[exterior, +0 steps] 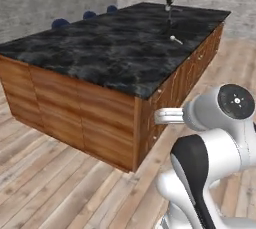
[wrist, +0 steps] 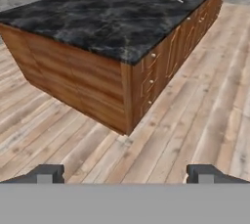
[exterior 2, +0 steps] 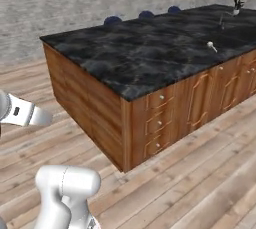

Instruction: Grab the spray bottle from the cabinet, then place it next to the cutting board for sanitizing. Then grab the dish brush from the countertop next to the sink and place it next to the cutting board.

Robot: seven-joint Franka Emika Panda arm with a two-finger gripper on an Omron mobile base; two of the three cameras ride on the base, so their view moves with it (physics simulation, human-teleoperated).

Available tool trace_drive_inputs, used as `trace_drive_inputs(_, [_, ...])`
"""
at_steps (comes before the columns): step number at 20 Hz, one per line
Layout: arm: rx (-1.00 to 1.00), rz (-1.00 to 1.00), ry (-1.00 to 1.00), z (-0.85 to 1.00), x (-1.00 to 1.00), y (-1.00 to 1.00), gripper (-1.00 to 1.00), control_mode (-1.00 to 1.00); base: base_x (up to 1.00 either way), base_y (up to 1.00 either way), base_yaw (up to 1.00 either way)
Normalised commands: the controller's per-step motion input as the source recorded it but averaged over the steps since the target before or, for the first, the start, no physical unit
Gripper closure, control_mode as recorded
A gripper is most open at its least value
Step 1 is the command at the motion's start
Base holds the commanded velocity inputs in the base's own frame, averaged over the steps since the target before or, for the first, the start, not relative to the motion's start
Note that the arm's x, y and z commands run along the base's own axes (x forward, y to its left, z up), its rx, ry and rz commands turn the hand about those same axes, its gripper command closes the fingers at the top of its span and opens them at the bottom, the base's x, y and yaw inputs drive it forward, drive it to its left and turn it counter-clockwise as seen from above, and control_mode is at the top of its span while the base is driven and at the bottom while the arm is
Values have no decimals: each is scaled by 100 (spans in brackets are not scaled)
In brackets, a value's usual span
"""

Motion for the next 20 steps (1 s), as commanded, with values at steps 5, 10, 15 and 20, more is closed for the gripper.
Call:
trace_drive_inputs(5, [0,0,0,0,0,0,-100,100,69,-100,52])
trace_drive_inputs(10, [0,0,0,0,0,0,-100,100,44,-100,49])
trace_drive_inputs(15, [0,0,0,0,0,0,-100,100,15,-100,43])
trace_drive_inputs(20, [0,0,0,0,0,0,-100,100,-23,-100,30])
